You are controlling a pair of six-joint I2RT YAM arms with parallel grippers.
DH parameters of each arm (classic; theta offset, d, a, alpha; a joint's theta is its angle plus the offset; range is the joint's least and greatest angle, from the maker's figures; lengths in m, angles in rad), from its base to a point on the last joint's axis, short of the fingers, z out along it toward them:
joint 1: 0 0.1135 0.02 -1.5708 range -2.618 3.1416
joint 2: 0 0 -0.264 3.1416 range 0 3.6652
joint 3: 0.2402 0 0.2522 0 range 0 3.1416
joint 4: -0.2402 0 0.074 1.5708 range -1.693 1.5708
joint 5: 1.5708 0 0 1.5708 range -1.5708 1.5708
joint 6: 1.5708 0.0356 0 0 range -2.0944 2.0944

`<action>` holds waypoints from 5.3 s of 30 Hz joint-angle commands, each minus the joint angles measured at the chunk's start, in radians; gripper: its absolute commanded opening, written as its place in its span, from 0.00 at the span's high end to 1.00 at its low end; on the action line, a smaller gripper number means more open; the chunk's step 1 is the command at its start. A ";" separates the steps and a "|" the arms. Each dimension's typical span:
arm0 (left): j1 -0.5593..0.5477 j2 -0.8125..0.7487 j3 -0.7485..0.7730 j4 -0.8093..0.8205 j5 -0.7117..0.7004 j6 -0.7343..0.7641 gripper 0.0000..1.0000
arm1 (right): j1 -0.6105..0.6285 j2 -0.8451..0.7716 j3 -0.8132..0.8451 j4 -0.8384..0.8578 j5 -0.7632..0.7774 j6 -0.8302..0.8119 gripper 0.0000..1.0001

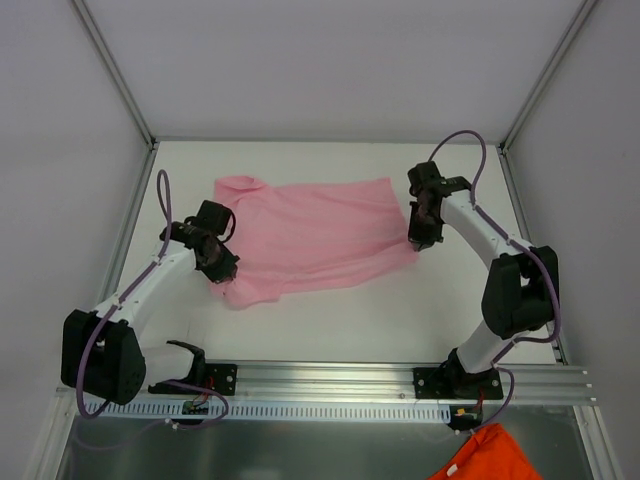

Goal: Fold and stack the t-shirts
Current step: Fold the flattened tshirt in 1/3 of the way

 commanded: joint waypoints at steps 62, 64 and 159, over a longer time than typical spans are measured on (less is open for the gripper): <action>0.011 0.032 -0.133 0.121 0.019 0.093 0.59 | 0.002 0.101 0.126 -0.050 -0.100 -0.092 0.99; 0.009 0.031 -0.135 0.123 0.019 0.091 0.65 | 0.002 0.102 0.126 -0.050 -0.100 -0.092 0.99; 0.072 0.592 0.572 0.017 -0.179 0.248 1.00 | -0.024 0.382 0.504 -0.166 0.067 -0.095 0.99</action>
